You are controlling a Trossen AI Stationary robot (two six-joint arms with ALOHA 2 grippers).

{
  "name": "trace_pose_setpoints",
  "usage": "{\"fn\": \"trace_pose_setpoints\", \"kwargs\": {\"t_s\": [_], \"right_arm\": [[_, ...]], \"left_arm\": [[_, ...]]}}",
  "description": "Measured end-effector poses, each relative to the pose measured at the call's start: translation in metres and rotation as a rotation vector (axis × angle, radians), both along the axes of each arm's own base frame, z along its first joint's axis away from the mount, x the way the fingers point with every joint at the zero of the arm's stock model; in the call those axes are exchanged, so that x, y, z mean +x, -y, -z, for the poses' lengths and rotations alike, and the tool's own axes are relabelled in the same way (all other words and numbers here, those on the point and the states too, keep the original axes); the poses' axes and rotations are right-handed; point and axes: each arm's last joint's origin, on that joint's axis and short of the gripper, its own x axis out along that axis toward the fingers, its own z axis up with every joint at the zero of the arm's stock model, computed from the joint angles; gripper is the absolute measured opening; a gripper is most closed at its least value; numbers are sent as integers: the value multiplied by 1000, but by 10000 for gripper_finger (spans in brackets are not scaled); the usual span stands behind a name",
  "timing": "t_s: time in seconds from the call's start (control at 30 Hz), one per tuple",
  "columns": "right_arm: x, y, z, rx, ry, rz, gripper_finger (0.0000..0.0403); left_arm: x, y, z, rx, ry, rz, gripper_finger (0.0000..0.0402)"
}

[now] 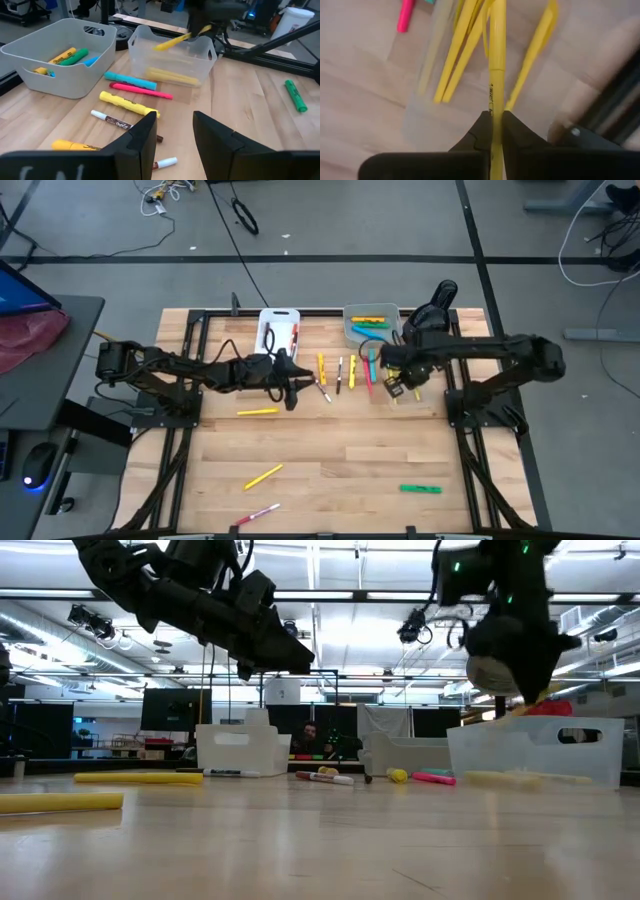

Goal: Pick & Place Markers
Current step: Put the yellow pen into the transparent bin, then put the green highlighter pen into the gray bin

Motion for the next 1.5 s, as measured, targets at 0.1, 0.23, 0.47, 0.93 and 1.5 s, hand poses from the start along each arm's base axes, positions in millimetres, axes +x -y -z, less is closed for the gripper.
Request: {"fn": "trace_pose_setpoints", "kwargs": {"t_s": [0.1, 0.23, 0.47, 0.93, 1.5], "right_arm": [[-4, 15, 18, 52, 33, 27, 14], [-9, 23, 38, 77, 70, 62, 14], [-13, 23, 58, 85, 103, 70, 39], [-12, 23, 52, 81, 165, -90, 123], [-4, -101, -52, -170, 784, -602, 105]], "left_arm": [[0, 2, 0, 0, 0, 6, 133], [0, 3, 0, 0, 0, 9, 133], [0, 3, 0, 0, 0, 9, 133], [0, 2, 0, 0, 2, 8, 133], [0, 2, -1, -10, 11, 5, 133]]}}
